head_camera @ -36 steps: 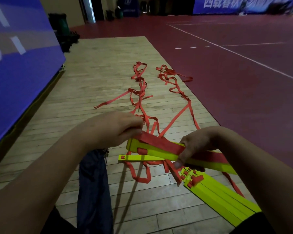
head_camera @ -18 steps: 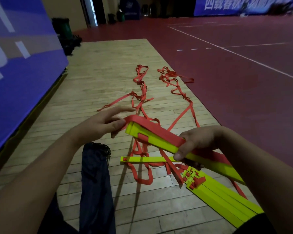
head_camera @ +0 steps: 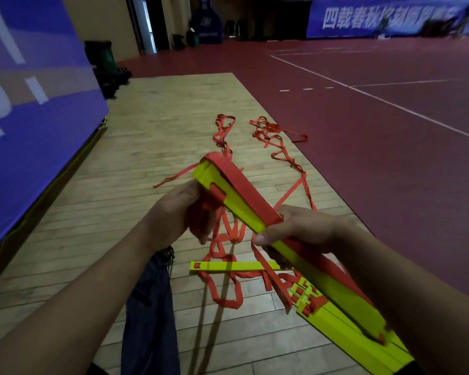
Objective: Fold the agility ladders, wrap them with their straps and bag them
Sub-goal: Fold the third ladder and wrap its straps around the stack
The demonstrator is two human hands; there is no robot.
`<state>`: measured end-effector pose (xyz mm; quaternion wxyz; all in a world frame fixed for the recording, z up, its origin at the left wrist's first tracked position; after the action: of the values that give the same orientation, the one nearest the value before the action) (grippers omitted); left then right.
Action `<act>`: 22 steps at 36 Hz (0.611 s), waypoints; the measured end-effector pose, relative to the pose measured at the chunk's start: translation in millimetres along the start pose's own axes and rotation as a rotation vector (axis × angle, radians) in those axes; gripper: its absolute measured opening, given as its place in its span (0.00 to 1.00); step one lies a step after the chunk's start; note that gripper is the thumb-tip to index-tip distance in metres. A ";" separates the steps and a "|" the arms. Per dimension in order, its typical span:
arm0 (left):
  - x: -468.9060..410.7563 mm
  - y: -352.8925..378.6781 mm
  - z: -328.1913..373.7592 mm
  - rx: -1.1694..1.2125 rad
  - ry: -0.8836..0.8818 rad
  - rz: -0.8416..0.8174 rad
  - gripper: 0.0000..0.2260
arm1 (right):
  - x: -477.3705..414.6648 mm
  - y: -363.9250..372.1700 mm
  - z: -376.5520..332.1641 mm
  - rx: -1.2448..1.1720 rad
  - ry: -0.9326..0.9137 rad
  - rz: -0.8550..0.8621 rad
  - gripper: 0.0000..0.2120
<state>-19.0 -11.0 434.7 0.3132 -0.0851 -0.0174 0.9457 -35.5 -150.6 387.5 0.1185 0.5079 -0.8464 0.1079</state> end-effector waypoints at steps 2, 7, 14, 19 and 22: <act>0.0 -9.9 -4.7 0.004 -0.012 0.061 0.28 | 0.4 -5.6 -5.0 -0.022 -0.026 0.108 0.07; -6.5 -1.2 -7.8 0.091 -0.068 0.101 0.20 | -2.0 -15.2 -5.3 0.169 0.054 0.505 0.11; 15.6 -17.9 -27.3 -0.058 -0.207 0.736 0.20 | -17.1 1.5 -1.5 0.760 0.208 0.880 0.12; 17.9 -24.3 -17.5 0.069 -0.113 0.809 0.14 | -18.8 10.8 -17.4 0.844 0.193 0.862 0.14; 15.1 -24.1 -14.2 0.127 -0.068 0.783 0.14 | -22.5 12.7 -17.5 0.802 0.169 0.805 0.21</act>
<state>-14.3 17.1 420.6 -0.0672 -0.0342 0.0646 0.9951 -35.0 -120.6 396.3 -0.0663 0.1404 -0.8536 0.4973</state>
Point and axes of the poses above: each hand's wrist, its own x-axis away from the middle knuckle, its own y-axis out of the palm, z = x × y, the point moved 10 cm from there along -x, towards the middle knuckle, and after that the axes turned 9 degrees about -z, right-handed, at the moved point
